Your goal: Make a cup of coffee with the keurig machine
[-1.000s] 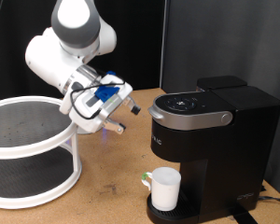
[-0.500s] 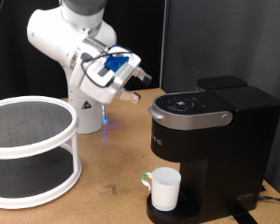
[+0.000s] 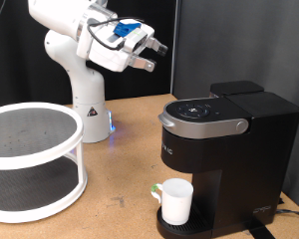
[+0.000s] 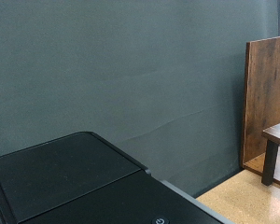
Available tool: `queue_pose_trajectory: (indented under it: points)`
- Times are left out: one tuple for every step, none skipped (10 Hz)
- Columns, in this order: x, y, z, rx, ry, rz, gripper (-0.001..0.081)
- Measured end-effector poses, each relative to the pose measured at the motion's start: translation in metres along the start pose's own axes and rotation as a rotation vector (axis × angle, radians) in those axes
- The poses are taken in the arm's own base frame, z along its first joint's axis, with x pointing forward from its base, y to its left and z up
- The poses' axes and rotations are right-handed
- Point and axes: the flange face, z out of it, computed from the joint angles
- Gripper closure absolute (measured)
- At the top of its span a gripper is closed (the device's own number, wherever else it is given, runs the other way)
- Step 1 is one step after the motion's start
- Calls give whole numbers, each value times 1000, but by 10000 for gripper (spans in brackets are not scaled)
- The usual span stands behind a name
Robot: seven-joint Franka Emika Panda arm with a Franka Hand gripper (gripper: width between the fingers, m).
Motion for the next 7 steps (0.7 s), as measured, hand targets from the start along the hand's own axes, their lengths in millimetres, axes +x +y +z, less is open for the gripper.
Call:
queue_pose_trajectory:
  points:
    - [-1, 1, 1, -1, -2, 2, 1]
    - [0, 0, 1, -3, -7, -2, 1]
    - [6, -6, 4, -20, -31, -23, 1]
    - [16, -15, 11, -60, -78, -59, 1]
    - [23, -25, 19, -116, -142, -122, 1]
    - [31, -35, 27, -186, -201, -207, 1]
    - [38, -46, 36, -251, -244, -287, 1]
